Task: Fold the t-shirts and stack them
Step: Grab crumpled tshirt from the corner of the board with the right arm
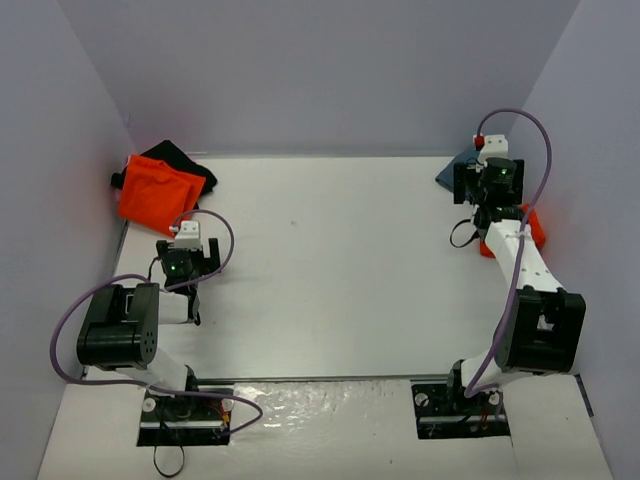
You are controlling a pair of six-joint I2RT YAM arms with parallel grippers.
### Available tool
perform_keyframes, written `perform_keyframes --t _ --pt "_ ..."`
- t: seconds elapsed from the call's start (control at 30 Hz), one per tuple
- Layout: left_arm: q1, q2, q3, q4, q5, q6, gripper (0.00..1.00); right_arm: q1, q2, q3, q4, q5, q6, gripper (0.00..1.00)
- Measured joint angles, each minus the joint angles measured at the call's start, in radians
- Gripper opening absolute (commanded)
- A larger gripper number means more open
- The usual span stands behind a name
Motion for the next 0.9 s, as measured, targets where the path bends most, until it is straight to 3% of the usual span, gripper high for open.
perform_keyframes --t 0.1,0.3,0.5,0.67,0.9 --pt "0.0 0.0 0.0 0.0 0.0 0.0 0.97 0.001 0.045 0.037 -0.039 -0.002 -0.006 1.0" --pt "0.0 0.0 0.001 0.0 0.0 0.0 0.97 0.001 0.362 0.233 -0.135 0.064 -0.057 1.0" --pt "0.0 0.0 0.002 0.0 -0.002 0.0 0.97 0.0 0.571 0.363 -0.29 0.132 -0.102 0.98" --pt "0.0 0.0 0.002 0.0 -0.003 0.0 0.97 0.0 0.616 0.552 -0.38 0.138 -0.101 0.99" --pt "-0.001 0.0 0.002 0.0 -0.003 0.0 0.97 0.0 0.604 0.633 -0.415 0.149 -0.101 0.98"
